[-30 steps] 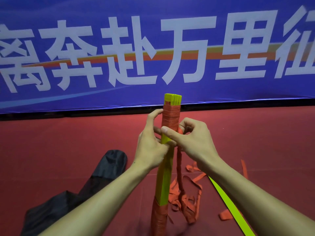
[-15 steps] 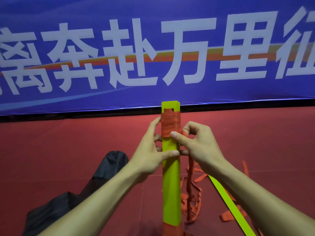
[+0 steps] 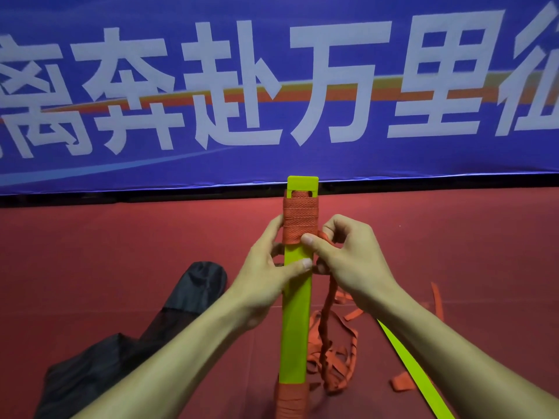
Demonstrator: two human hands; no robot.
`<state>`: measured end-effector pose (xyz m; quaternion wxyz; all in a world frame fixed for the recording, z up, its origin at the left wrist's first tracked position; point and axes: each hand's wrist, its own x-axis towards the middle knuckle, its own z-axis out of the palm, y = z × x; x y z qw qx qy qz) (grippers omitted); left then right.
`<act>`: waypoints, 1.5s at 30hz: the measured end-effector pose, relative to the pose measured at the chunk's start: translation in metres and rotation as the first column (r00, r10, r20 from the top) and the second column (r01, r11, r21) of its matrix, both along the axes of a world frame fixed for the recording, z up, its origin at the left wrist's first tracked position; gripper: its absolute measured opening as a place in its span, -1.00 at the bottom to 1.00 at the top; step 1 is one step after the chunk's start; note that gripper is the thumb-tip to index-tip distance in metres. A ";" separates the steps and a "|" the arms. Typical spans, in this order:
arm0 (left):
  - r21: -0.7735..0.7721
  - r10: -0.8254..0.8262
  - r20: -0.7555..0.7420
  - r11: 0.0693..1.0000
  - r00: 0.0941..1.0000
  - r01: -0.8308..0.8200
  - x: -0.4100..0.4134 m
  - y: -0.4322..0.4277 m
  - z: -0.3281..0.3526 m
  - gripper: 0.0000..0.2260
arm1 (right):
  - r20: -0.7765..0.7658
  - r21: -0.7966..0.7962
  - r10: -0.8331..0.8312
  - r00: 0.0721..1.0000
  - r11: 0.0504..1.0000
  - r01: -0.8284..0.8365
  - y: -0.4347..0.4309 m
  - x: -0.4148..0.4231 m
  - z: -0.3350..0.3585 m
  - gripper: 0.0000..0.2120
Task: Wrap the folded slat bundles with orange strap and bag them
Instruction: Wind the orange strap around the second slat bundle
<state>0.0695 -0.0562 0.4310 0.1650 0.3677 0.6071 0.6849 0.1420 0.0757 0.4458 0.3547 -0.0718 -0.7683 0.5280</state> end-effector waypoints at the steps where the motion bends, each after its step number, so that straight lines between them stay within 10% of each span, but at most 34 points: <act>1: 0.004 -0.041 0.020 0.999 0.999 0.041 -0.002 -0.003 0.001 -0.31 | -0.002 -0.007 -0.005 1.000 1.000 0.005 0.000 0.001 0.001 -0.65; 6: -0.008 -0.275 0.052 0.961 0.960 0.276 -0.014 -0.017 -0.002 -0.18 | -0.028 -0.128 0.105 0.994 0.986 -0.108 0.001 0.008 0.009 -0.71; 19: -0.026 -0.273 0.040 0.961 0.961 0.274 -0.010 -0.020 -0.012 -0.20 | 0.112 -0.442 0.340 0.934 0.858 -0.260 0.000 0.009 0.012 -0.86; 31: -0.004 -0.275 0.073 0.961 0.959 0.276 -0.016 -0.026 -0.018 -0.18 | -0.167 -0.793 0.842 0.512 0.194 -0.578 0.028 0.016 0.006 -0.79; 45: -0.046 -0.199 0.072 0.978 0.977 0.203 -0.012 -0.026 -0.019 -0.21 | 0.113 -0.709 0.611 0.784 0.602 -0.367 0.025 0.013 0.001 -0.83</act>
